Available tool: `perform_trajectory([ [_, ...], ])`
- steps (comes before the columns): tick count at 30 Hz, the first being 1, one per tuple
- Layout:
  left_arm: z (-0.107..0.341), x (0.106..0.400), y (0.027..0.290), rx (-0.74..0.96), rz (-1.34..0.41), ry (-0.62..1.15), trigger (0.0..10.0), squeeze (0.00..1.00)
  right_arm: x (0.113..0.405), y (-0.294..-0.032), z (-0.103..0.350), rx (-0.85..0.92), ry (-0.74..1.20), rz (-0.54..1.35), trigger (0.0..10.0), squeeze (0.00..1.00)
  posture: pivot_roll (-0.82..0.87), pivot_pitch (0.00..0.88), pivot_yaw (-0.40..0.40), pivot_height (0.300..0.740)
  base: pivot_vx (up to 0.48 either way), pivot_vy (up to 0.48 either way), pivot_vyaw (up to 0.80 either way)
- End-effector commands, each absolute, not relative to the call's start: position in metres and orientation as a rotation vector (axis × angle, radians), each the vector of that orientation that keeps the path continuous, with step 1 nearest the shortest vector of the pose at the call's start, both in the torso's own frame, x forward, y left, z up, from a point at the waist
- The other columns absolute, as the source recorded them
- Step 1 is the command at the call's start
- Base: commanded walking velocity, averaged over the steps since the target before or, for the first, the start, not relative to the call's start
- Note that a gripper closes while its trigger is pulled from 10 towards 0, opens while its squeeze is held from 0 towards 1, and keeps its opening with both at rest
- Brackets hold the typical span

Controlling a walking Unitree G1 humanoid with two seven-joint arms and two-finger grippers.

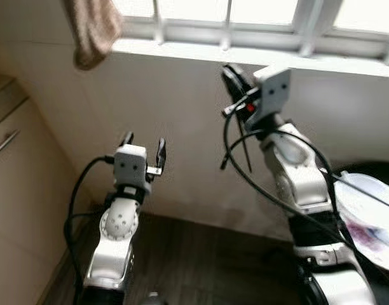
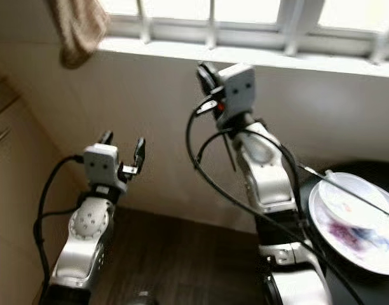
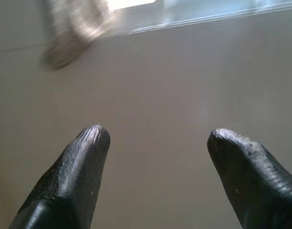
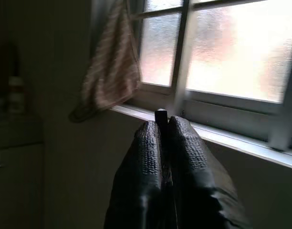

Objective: Kitchen organization

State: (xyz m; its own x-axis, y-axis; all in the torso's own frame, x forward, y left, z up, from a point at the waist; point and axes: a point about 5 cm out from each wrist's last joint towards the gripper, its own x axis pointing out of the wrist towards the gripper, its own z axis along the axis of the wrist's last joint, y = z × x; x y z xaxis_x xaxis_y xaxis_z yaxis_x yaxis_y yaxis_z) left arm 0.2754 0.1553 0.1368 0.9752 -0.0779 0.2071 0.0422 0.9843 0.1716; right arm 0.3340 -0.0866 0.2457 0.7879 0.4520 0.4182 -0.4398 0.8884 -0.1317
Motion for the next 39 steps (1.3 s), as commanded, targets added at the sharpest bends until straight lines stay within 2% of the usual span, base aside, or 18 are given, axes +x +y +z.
perform_trajectory([
  [1,0.136,0.276,0.149,0.161,-0.075,-0.208,10.0,0.00,0.332,-0.092,0.247,-0.021,-0.468,0.470,0.0,0.00,0.04,0.004,-0.043,0.740,0.000,0.000,0.80],
  [39,0.138,0.274,0.150,0.151,-0.091,-0.225,10.0,0.00,0.333,-0.094,0.233,0.022,-0.436,0.421,0.0,0.00,0.05,0.014,-0.040,0.740,0.000,0.000,0.77],
])
